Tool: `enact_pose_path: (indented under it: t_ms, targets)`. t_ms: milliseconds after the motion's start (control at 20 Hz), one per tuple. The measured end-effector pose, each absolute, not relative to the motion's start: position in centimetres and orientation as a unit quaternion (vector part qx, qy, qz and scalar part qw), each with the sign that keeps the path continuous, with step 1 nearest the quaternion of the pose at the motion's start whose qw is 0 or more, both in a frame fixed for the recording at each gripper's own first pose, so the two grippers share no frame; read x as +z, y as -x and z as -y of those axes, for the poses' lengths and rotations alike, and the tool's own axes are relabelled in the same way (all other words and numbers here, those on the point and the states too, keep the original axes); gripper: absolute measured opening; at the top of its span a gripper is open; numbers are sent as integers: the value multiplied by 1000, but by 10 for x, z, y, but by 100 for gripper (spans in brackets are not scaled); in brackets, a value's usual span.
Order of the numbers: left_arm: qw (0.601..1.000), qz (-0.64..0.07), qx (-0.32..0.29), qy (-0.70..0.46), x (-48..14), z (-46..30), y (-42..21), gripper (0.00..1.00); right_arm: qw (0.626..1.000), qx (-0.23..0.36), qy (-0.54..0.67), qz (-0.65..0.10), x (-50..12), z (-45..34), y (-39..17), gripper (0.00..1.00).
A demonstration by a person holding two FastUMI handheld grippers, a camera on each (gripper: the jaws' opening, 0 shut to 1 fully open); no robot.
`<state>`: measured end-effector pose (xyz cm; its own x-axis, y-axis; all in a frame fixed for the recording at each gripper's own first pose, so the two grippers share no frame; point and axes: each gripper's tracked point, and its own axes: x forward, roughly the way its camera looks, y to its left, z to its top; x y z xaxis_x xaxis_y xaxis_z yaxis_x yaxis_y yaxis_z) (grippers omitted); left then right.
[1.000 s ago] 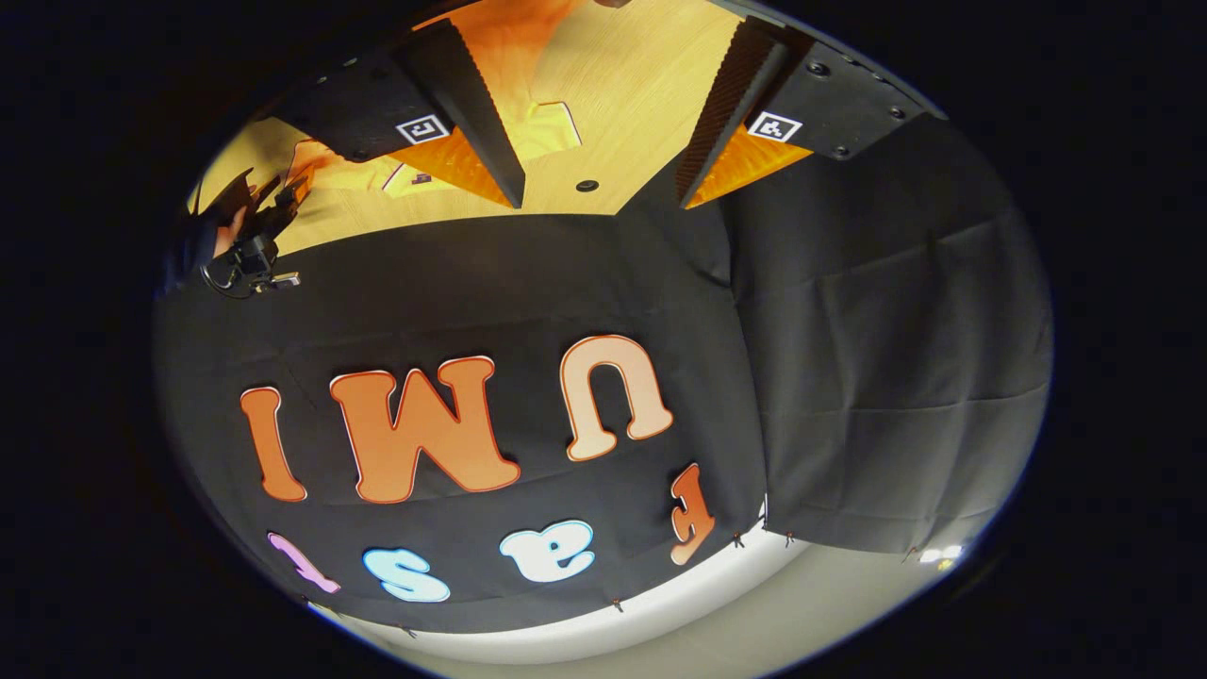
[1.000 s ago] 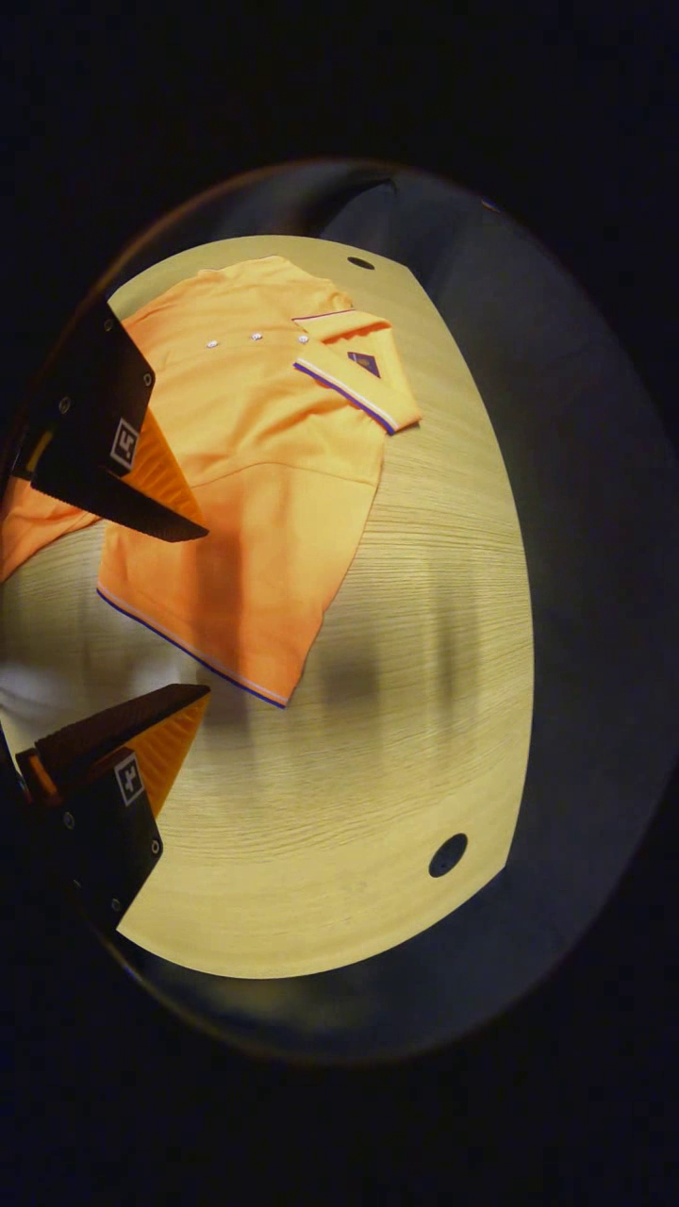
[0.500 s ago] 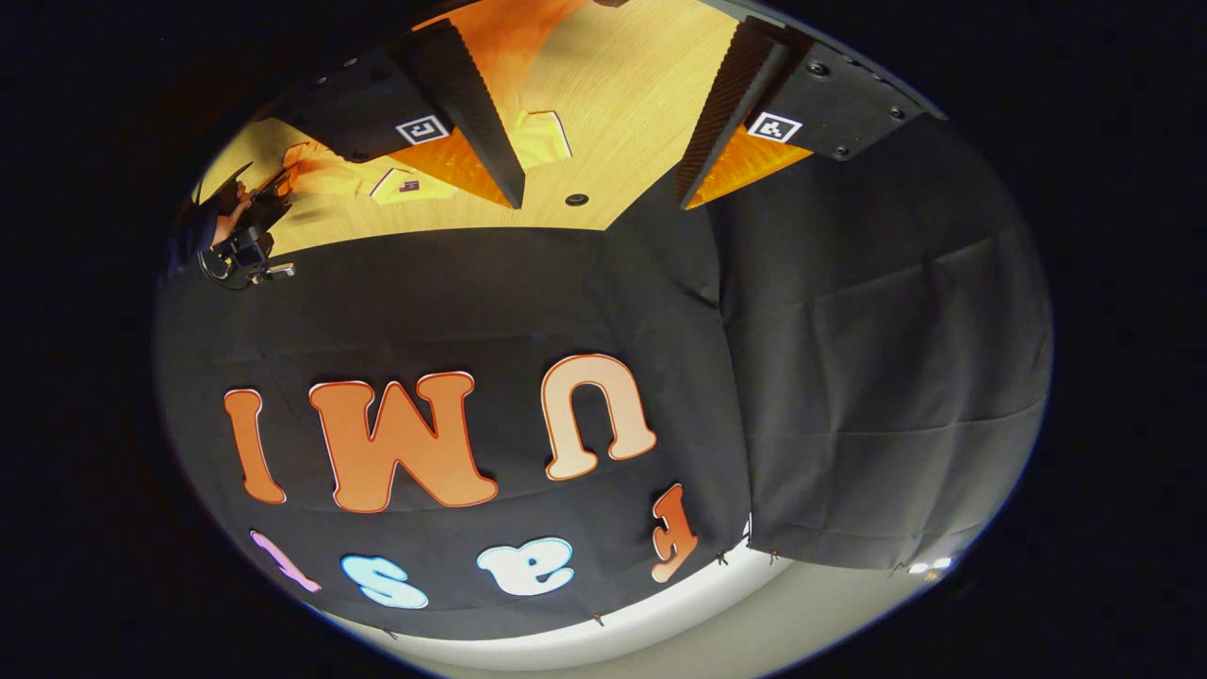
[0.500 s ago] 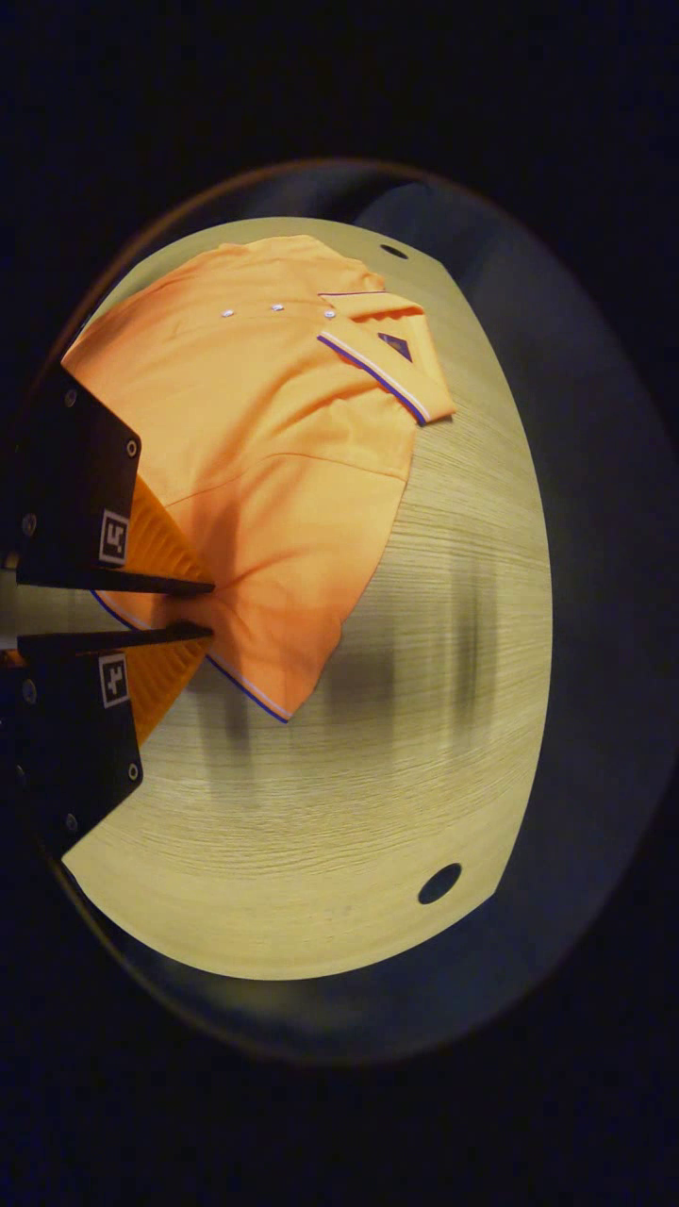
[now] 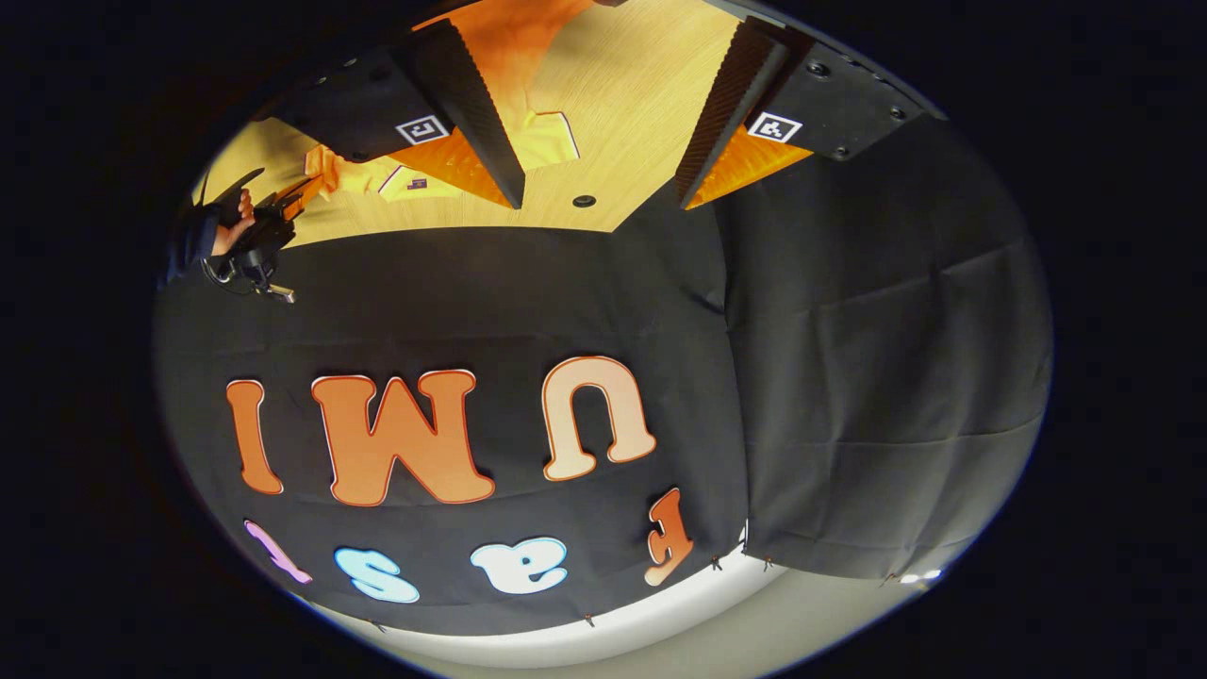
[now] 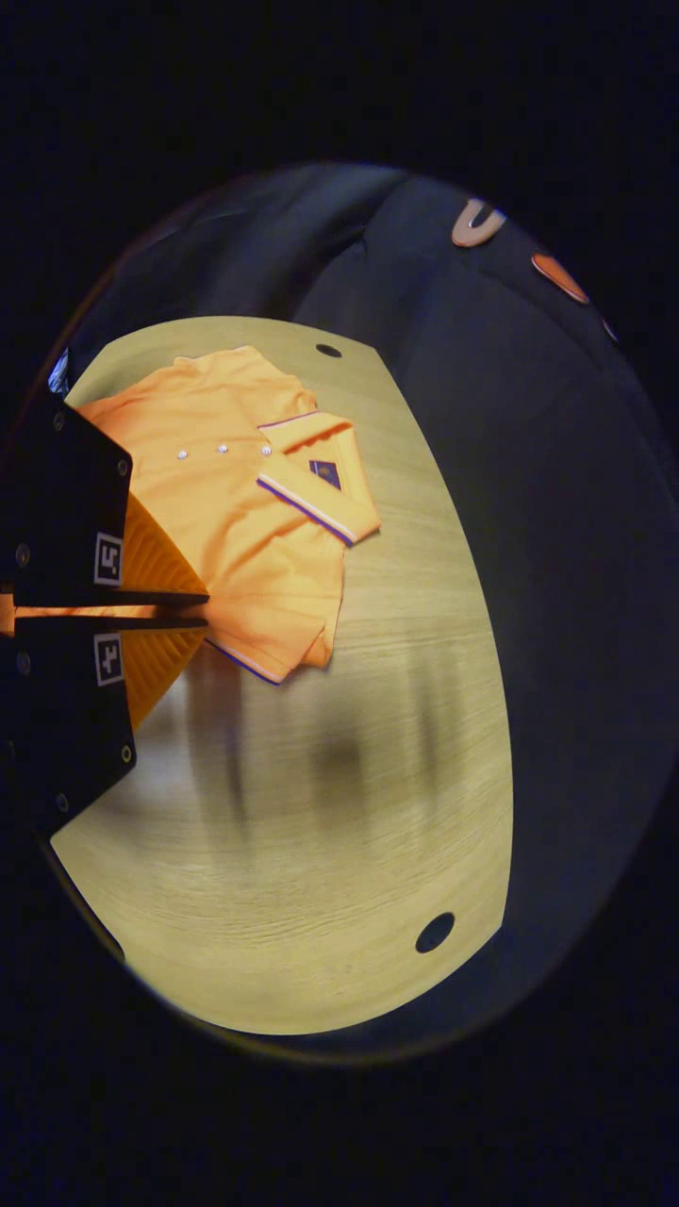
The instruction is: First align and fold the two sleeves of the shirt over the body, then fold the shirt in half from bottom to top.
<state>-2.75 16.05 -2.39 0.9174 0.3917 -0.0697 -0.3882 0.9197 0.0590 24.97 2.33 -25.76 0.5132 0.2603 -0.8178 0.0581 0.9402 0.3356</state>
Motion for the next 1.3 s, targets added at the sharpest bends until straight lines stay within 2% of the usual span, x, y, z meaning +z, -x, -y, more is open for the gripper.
enact_pose_path:
  t_ms: [200,400,500,550,600,650,700,750,800,850,950,1050,1150,1300]
  targets:
    - [981,-39,191,-16,-32,-167,25,99,863,80,-152,-476,-238,-59,-252,4]
    - [986,-47,162,3,-49,-203,8,99,859,68,-179,-475,-217,-87,-253,4]
    - [988,-68,138,21,-65,-213,-12,99,860,62,-186,-471,-219,-101,-247,12]
    - [988,-77,127,27,-74,-220,-21,99,863,59,-187,-466,-215,-106,-246,30]
    - [989,-84,114,32,-80,-227,-29,99,868,55,-184,-459,-211,-109,-246,36]
    - [990,-92,101,36,-86,-231,-39,99,871,50,-180,-454,-207,-110,-243,53]
    - [990,-100,87,40,-95,-235,-49,99,875,45,-177,-448,-203,-112,-241,65]
    - [990,-108,75,43,-101,-239,-58,99,880,41,-175,-440,-198,-113,-237,74]
    - [990,-116,63,46,-108,-243,-69,99,885,35,-173,-431,-192,-113,-235,71]
    - [989,-127,51,51,-115,-244,-79,99,891,28,-172,-420,-184,-112,-231,86]
    - [985,-154,29,67,-131,-247,-101,99,901,12,-171,-398,-170,-107,-221,93]
    - [979,-181,4,93,-147,-245,-126,99,910,1,-171,-379,-155,-103,-206,95]
    - [973,-211,4,93,-165,-251,-142,100,920,-14,-160,-358,-145,-95,-192,96]
    - [954,-292,9,70,-204,-243,-167,99,935,-39,-142,-324,-122,-80,-171,97]
